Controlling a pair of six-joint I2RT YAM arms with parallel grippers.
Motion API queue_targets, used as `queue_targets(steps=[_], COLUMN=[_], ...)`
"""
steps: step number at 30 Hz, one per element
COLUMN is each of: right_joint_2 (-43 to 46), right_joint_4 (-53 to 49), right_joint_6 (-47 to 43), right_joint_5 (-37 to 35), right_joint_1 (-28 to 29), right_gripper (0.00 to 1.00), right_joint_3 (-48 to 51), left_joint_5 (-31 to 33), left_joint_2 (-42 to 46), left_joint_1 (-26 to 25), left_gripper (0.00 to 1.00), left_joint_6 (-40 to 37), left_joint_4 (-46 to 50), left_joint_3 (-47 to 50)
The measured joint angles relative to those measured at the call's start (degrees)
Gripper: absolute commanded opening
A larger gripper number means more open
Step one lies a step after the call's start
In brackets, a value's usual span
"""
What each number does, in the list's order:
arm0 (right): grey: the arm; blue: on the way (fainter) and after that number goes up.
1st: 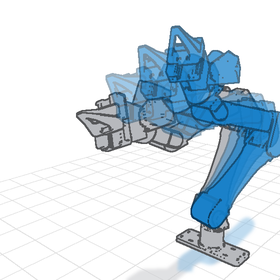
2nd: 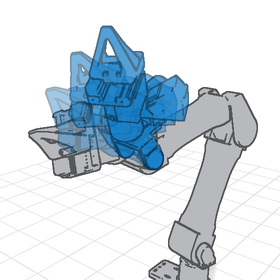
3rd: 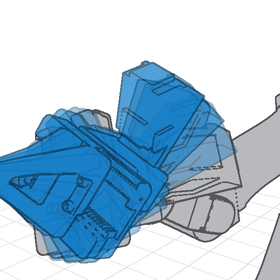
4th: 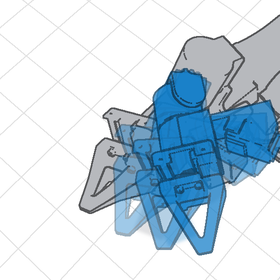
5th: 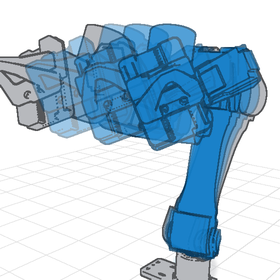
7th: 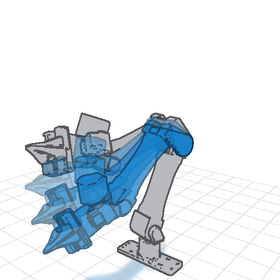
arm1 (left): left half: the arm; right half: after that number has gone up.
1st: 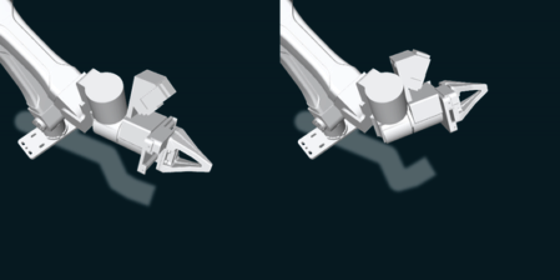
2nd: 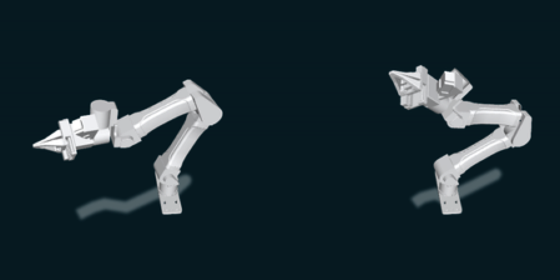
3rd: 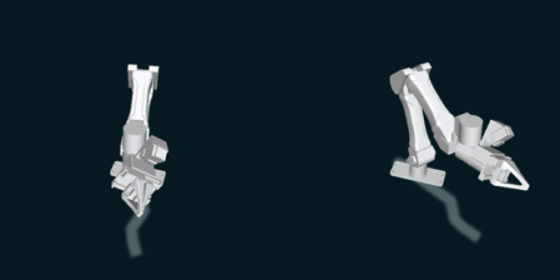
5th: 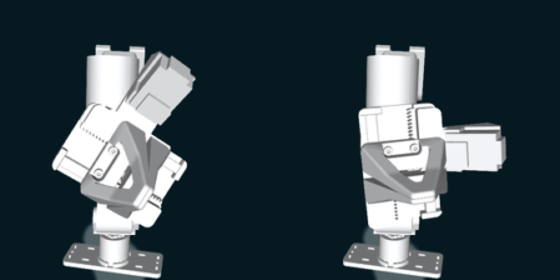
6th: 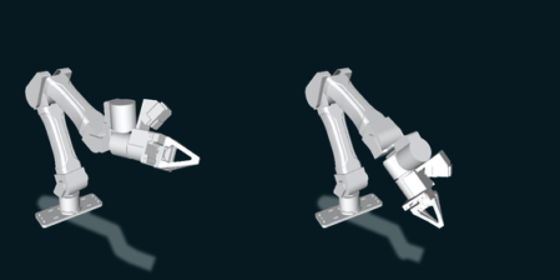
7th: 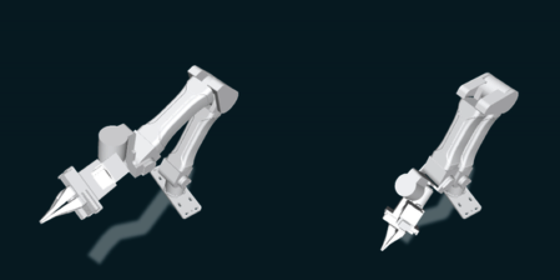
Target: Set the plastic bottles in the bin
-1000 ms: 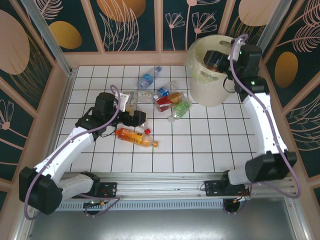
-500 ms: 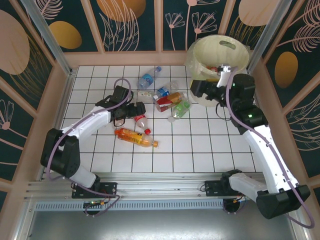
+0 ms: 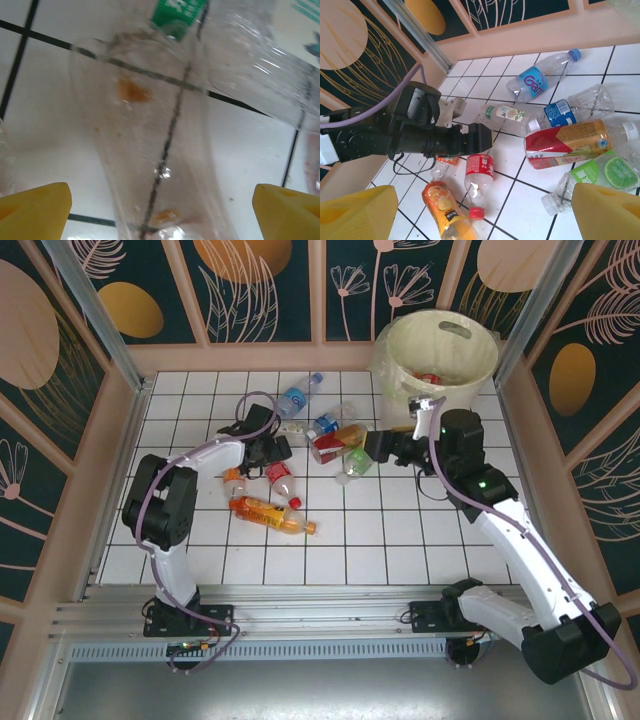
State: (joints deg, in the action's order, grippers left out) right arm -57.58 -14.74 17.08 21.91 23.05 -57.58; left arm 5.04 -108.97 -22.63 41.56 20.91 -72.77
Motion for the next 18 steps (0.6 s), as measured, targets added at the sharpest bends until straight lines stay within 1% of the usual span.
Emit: queue_targets(steps=[3,7,10,14,17,18], right_joint_2=[0.7,0.7,0.7,0.8,1.3,1.5], right_joint_4=[0.0,0.1,0.0,0.0,0.0,0.0], right_joint_6=[0.2,0.8,1.2,1.3,1.3,1.2], right_joint_5=[-0.4,-0.9,-1.0,-1.1,-1.0,-0.8], right_joint_1=[0.0,0.2,0.6,1.1,1.6,1.7], right_gripper=[0.91,0.91,0.90,0.90,0.90,0.90], right_joint_3=[0.5,1.0,1.6,2.7,4.0,4.4], left_joint_5=[0.0,-0.1,-0.6,-2.4,-3.4,-3.6], left_joint_2=[-0.8,-1.7,-2.3,-3.3,-3.5,-3.5], left_joint_1=[1.3,2.3,2.3,2.3,2.3,2.3], left_gripper=[0.86,0.78,0.73,0.64,0.60,0.57], left_joint_6=[0.3,0.5,0.6,1.0,1.4,1.5], left_joint_4=[-1.0,-3.2,-5.3,-7.9,-9.7,-10.4], left_joint_3=[0.0,0.2,0.2,0.3,0.7,0.8])
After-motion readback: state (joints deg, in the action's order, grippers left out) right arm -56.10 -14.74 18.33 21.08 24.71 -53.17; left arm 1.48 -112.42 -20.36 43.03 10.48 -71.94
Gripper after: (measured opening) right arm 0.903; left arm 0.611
